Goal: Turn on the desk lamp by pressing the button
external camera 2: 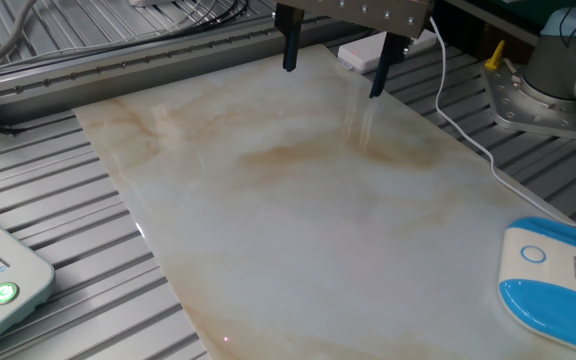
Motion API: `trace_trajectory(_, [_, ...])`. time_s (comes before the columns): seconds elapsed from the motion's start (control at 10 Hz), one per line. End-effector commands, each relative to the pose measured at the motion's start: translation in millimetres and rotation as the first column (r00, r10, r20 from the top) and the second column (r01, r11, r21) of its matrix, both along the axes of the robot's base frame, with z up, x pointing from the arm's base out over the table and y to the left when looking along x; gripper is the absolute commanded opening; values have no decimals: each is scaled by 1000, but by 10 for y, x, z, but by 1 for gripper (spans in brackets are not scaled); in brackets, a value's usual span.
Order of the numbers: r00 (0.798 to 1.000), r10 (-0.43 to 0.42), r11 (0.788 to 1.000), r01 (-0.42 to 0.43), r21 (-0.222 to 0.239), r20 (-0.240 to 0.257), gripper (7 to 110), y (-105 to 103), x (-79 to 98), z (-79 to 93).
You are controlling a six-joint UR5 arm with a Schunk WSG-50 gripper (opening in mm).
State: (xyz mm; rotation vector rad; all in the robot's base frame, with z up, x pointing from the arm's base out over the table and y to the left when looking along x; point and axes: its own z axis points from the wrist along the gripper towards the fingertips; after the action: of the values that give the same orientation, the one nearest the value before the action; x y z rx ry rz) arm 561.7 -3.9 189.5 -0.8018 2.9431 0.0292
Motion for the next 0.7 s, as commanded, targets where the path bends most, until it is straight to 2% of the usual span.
trace_trajectory(0.0, [999,-32,997,32,66,0,88,142,9,29])
trace_trajectory(0.1, [999,23,1000,-23,2,31,88,-4,77,25])
trace_trajectory(0.2, [999,27,999,-27,-35,20,88,-95,50,19])
trace_trajectory(0.3, [1000,-14,1000,14,-17,3,88,-60,9,16])
trace_trajectory(0.4, [997,-72,997,72,22,2,88,24,17,20])
trace_trajectory(0.5, [994,-105,993,104,52,11,88,89,52,28])
trace_trajectory(0.6, [993,-121,990,121,73,0,88,139,34,31])
